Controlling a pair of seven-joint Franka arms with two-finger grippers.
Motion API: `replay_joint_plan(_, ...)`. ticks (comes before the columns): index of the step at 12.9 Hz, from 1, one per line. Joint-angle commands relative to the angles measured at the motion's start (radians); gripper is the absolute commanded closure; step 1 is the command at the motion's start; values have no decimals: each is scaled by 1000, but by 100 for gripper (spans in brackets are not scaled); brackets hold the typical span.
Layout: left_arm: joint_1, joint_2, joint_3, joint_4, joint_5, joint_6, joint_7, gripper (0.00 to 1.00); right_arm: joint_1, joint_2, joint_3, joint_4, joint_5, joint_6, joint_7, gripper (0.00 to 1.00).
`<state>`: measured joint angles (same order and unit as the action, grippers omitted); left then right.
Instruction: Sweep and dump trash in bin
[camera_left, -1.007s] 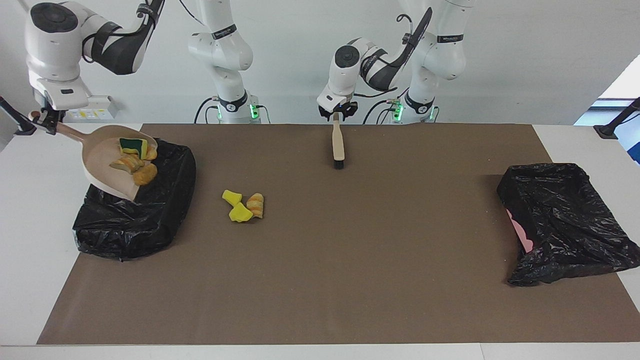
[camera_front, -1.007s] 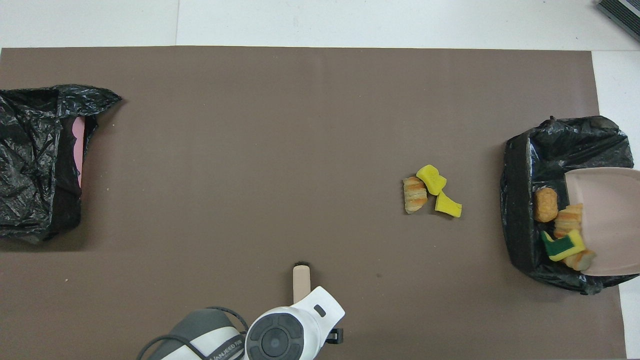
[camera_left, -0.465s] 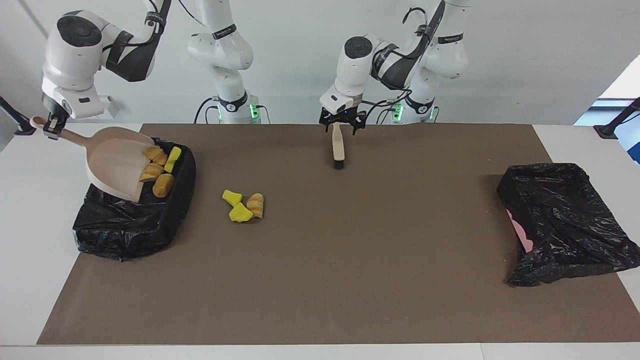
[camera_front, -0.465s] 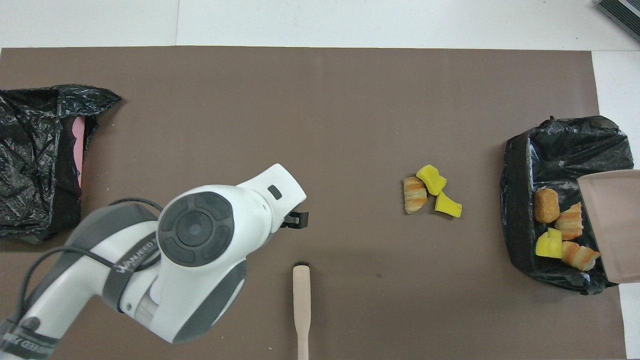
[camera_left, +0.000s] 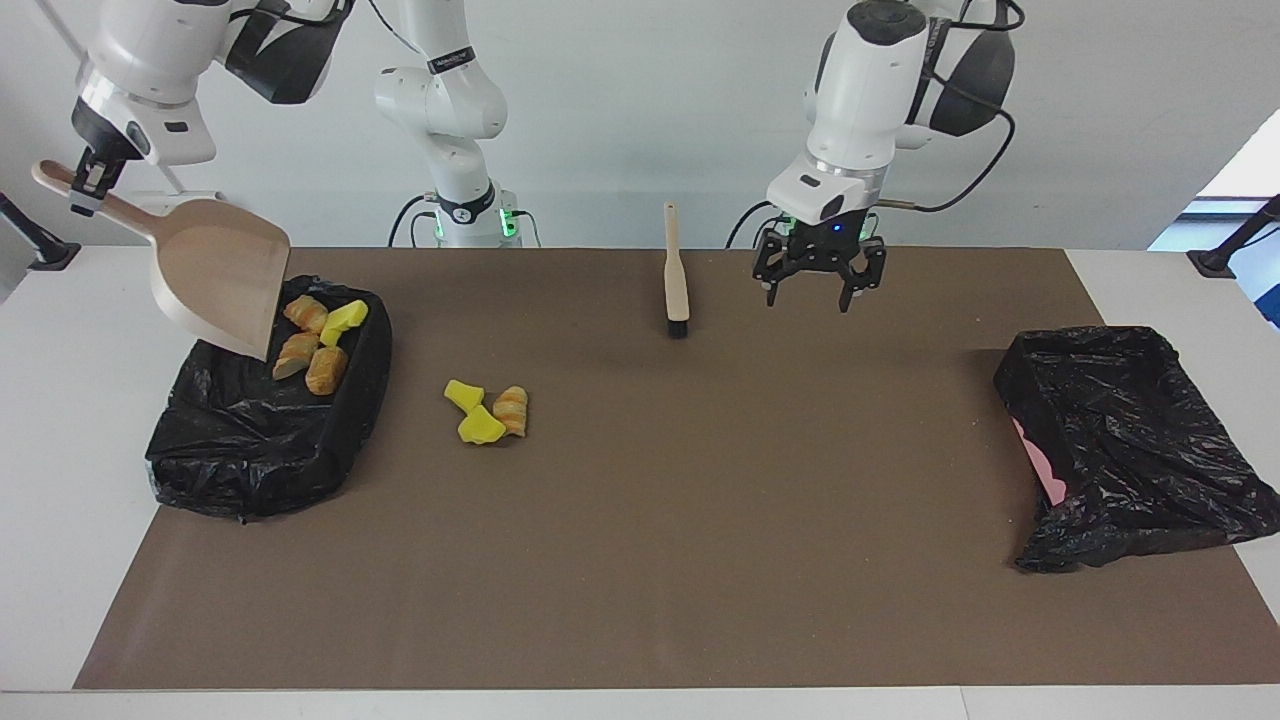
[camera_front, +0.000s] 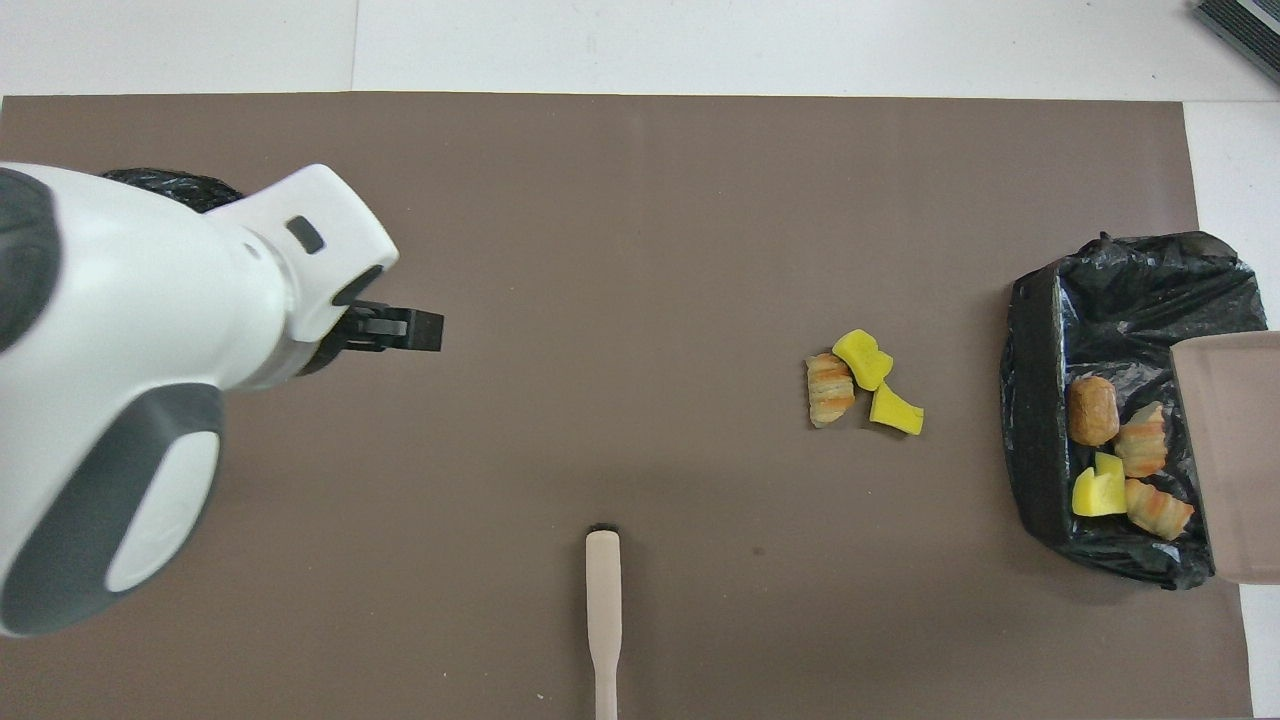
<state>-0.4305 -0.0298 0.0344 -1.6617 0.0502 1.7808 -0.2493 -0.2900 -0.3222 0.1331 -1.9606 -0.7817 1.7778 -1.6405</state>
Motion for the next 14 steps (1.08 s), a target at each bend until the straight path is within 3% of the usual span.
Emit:
replay_joint_plan(1,126,-4,-10,110,-13,-151,140,0,-1,3,127,38,127,-125,240,100)
replay_joint_plan(4,249,8,-11,190,-107,-274,209,0,14,15,141,42,318,-118,513,100)
replay_joint_plan(9,282,19,-8,253,-93,-369,343,0,199,116,151,71,519,-126,1182,100)
replay_joint_plan(14,280,-7,-16,243,-93,-371,343,0,325,277,152,132,591,-49,1578,100)
